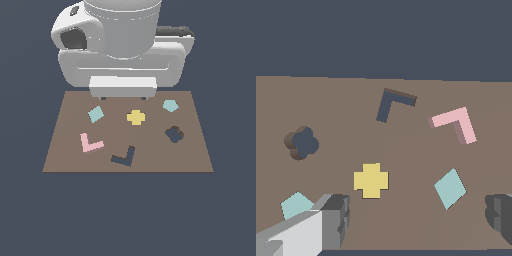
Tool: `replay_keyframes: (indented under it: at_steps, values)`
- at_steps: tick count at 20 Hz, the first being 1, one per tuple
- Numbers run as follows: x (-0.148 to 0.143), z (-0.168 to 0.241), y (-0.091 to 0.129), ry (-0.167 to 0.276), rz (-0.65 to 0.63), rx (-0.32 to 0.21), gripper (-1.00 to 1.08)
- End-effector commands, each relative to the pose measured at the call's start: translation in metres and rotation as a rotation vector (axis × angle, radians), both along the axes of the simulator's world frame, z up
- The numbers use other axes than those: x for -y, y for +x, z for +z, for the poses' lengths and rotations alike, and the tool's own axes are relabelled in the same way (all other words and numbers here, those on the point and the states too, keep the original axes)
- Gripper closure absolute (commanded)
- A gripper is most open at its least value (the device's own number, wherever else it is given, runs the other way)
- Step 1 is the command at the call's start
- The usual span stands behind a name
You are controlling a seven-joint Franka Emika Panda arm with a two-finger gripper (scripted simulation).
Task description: Insert a designated object into the corresponding slot on a board.
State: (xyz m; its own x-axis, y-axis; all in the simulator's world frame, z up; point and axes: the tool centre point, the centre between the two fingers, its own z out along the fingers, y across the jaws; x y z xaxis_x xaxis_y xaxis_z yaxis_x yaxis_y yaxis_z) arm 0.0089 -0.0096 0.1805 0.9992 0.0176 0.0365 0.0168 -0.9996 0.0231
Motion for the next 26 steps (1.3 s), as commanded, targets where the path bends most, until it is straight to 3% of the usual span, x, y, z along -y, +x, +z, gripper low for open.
replay_keyframes:
  at_steps: [1,12,26]
  values:
    - [0.0,0.0,0.0,0.0,0.0,0.0,-0.92]
    - [0.018,-0.021,0.006,0.003,0.049,-0.006,-0.92]
    - [0.078,-0.1,0.035,0.014,0.228,-0.03,-0.92]
